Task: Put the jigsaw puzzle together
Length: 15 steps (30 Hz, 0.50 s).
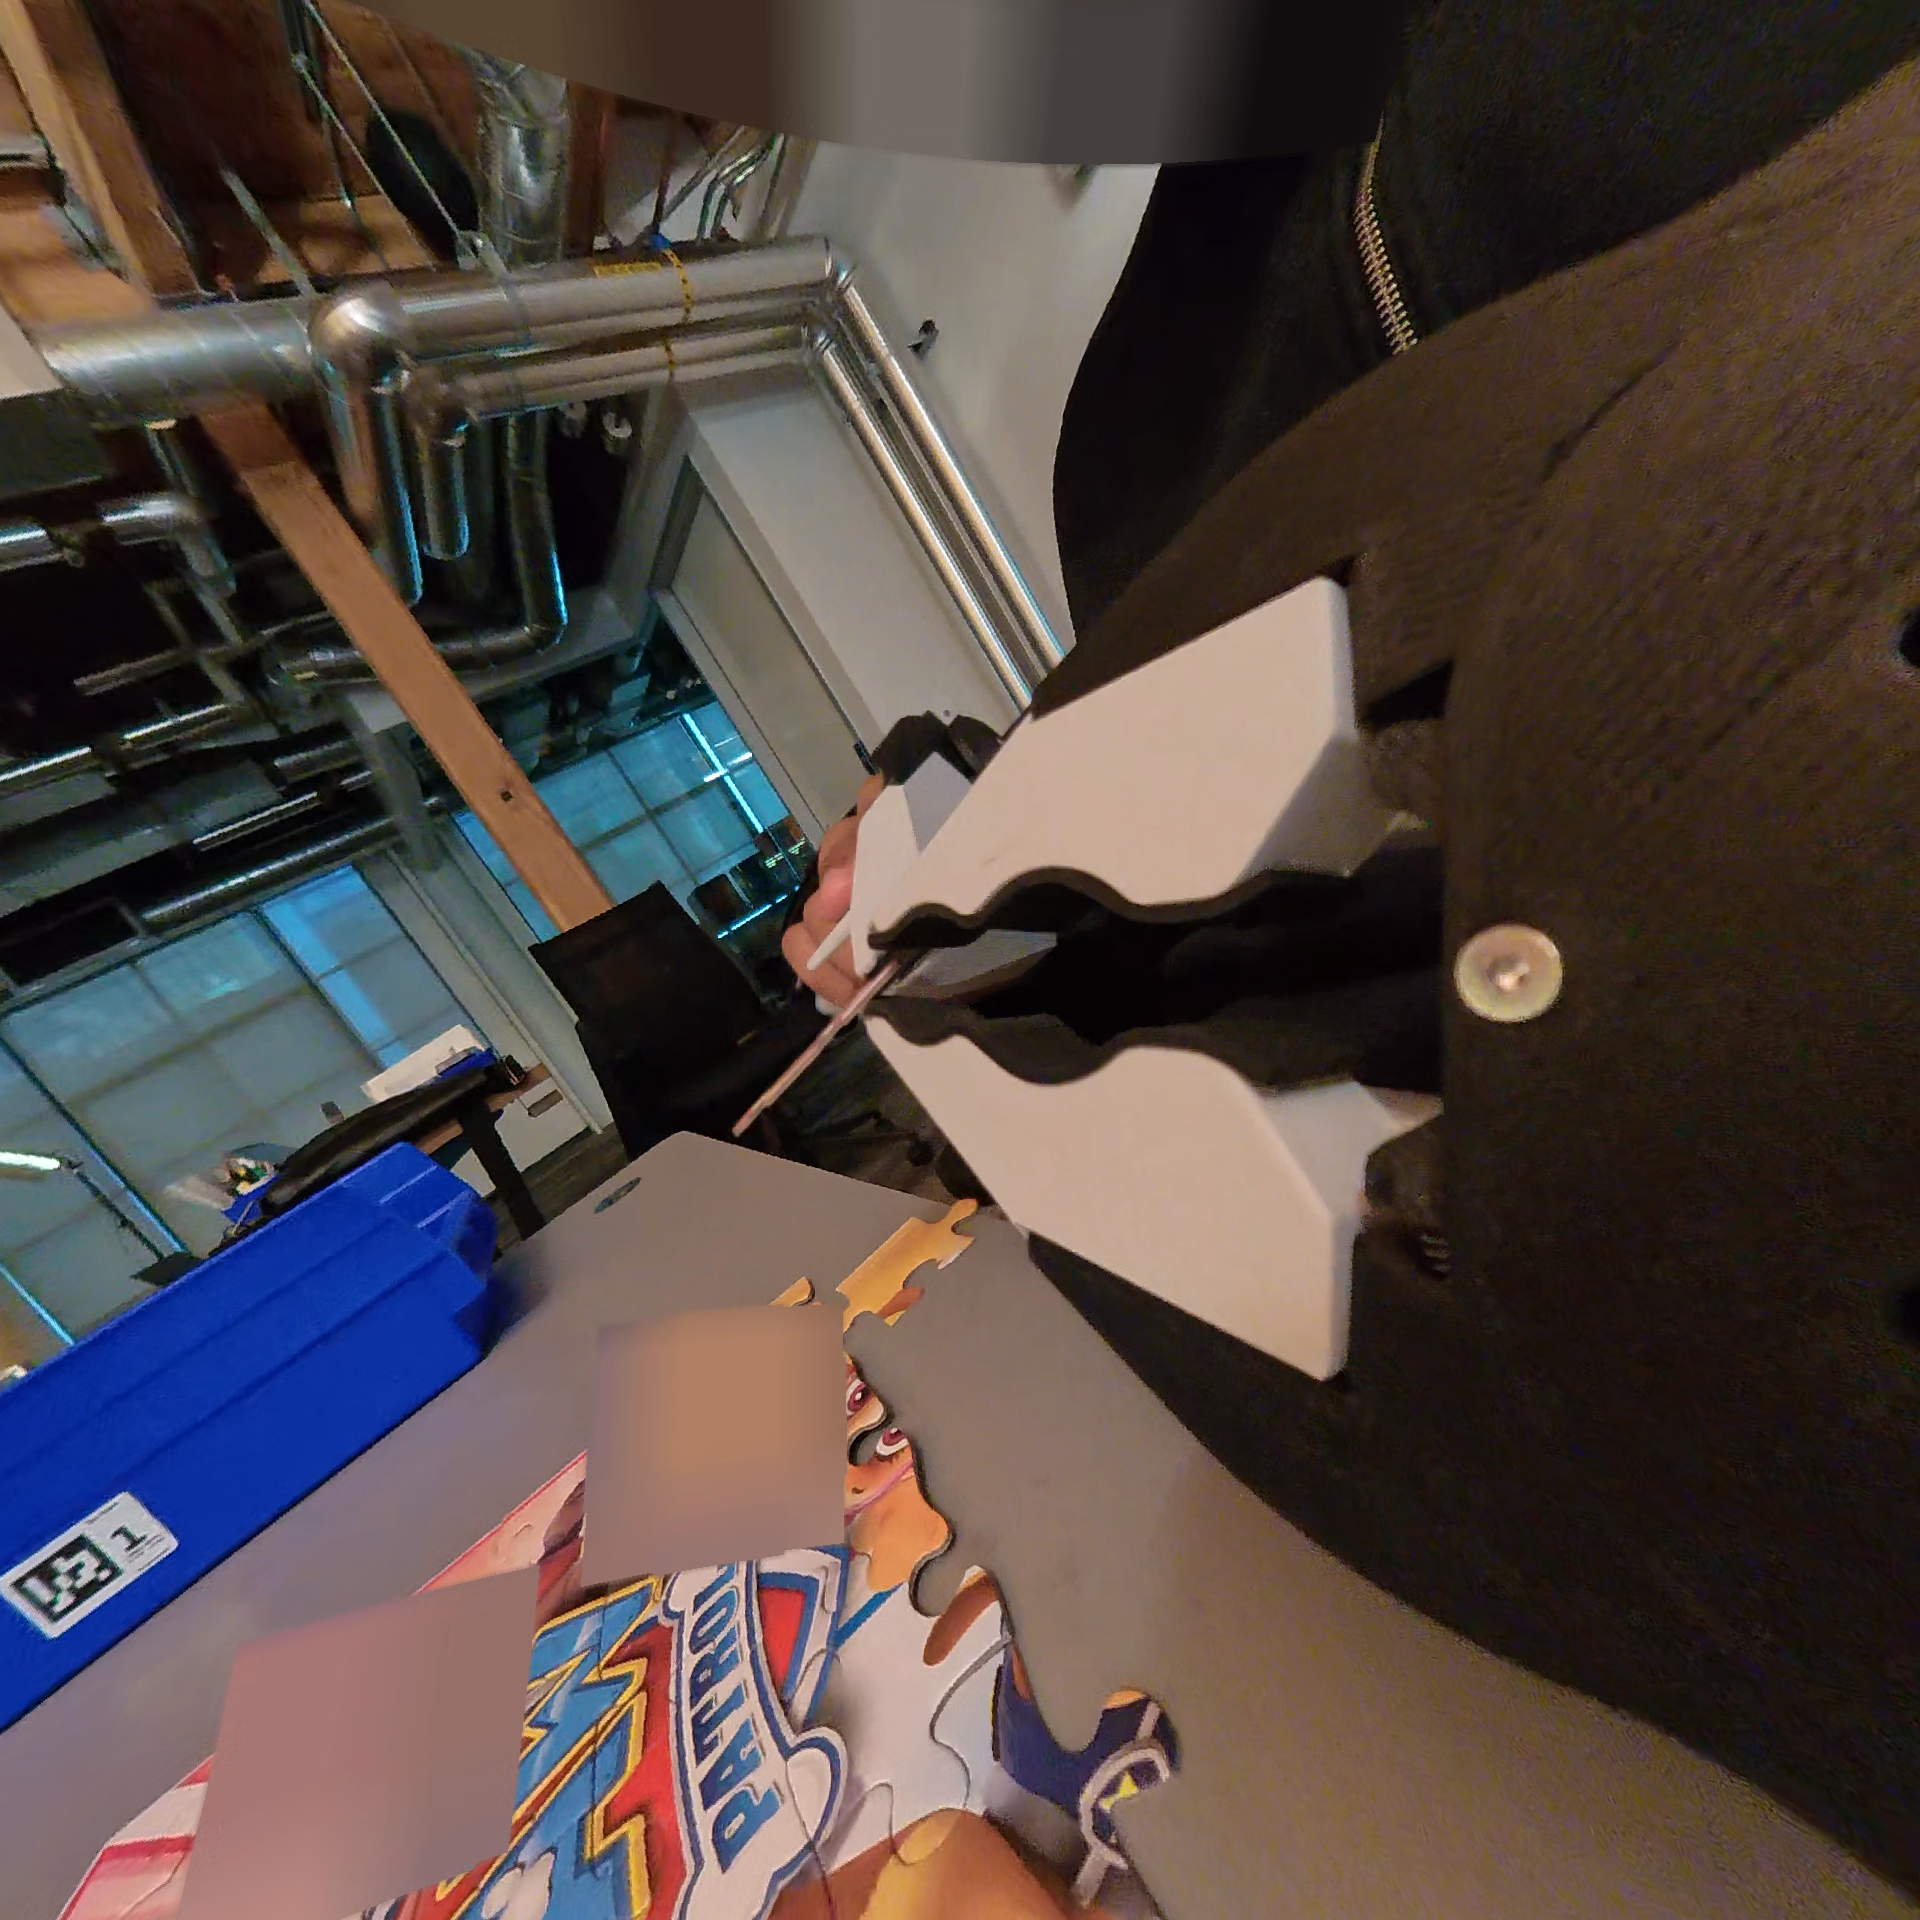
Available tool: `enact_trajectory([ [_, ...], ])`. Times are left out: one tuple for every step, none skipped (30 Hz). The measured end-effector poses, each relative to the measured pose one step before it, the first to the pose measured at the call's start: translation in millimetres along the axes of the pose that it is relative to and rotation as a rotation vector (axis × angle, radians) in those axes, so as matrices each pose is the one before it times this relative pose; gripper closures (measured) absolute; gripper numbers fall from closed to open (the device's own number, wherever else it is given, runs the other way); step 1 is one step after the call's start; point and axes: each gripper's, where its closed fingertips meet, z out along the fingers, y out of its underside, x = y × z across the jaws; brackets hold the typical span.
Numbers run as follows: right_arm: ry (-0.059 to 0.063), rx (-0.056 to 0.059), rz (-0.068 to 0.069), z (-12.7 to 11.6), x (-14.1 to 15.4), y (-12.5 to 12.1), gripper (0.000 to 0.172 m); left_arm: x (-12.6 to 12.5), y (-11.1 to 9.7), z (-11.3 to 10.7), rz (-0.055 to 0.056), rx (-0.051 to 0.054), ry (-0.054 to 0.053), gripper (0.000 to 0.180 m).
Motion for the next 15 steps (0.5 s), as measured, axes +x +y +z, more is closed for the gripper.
enact_trajectory([
  [0.0055,0.0017,-0.0095,-0.20,0.35,-0.76,0.172,-0.08,-0.39,-0.44,0.0008,0.0017,-0.0002,0.174],
  [0.0003,0.0020,-0.0063,-0.18,-0.17,-0.36,0.172,0.22,0.14,-0.20,-0.0015,-0.0018,0.0021,0.176],
  [-0.0016,0.0001,-0.0034,-0.01,-0.45,0.20,0.171,-0.05,-0.42,-0.26,-0.0006,0.0017,-0.0003,0.178],
  [-0.0020,0.0001,-0.0007,0.29,-0.50,0.49,0.170,-0.50,-1.18,-0.75,0.0029,0.0077,-0.0050,0.180],
  [-0.0025,-0.0020,0.0055,0.21,-0.54,1.03,0.170,-0.67,-2.25,-1.52,0.0033,0.0115,-0.0066,0.180],
  [0.0013,-0.0057,0.0133,0.00,0.31,1.69,0.168,0.20,-4.52,-3.26,0.0047,0.0199,-0.0019,0.180],
  [-0.0008,-0.0057,0.0220,0.07,0.85,2.43,0.161,0.97,-6.49,-5.20,0.0016,0.0244,0.0013,0.180],
  [-0.0061,-0.0070,0.0280,-0.04,0.73,3.14,0.155,0.54,-8.27,-7.08,0.0007,0.0234,-0.0030,0.180],
  [-0.0051,-0.0078,0.0260,-0.16,1.38,3.49,0.153,0.71,-11.23,-9.86,0.0073,0.0270,-0.0076,0.180],
  [0.0029,-0.0086,0.0200,-0.45,2.47,3.92,0.151,-0.18,-15.06,-13.37,0.0204,0.0377,-0.0220,0.180],
  [0.0032,-0.0107,0.0149,-0.47,2.41,4.47,0.149,-2.43,-18.14,-16.40,0.0328,0.0435,-0.0425,0.180],
  [-0.0004,-0.0142,0.0132,-0.15,1.65,5.12,0.149,-5.52,-18.34,-18.32,0.0436,0.0348,-0.0626,0.180],
  [-0.0016,-0.0178,0.0125,0.26,1.27,5.79,0.148,-10.76,-16.48,-19.35,0.0542,0.0178,-0.0867,0.180],
  [0.0003,-0.0178,0.0106,0.51,1.20,5.75,0.148,-17.59,-14.59,-20.19,0.0547,0.0164,-0.1148,0.180],
  [-0.0021,-0.0161,0.0092,0.64,0.76,5.43,0.148,-21.19,-10.47,-18.90,0.0379,0.0079,-0.1166,0.180],
])
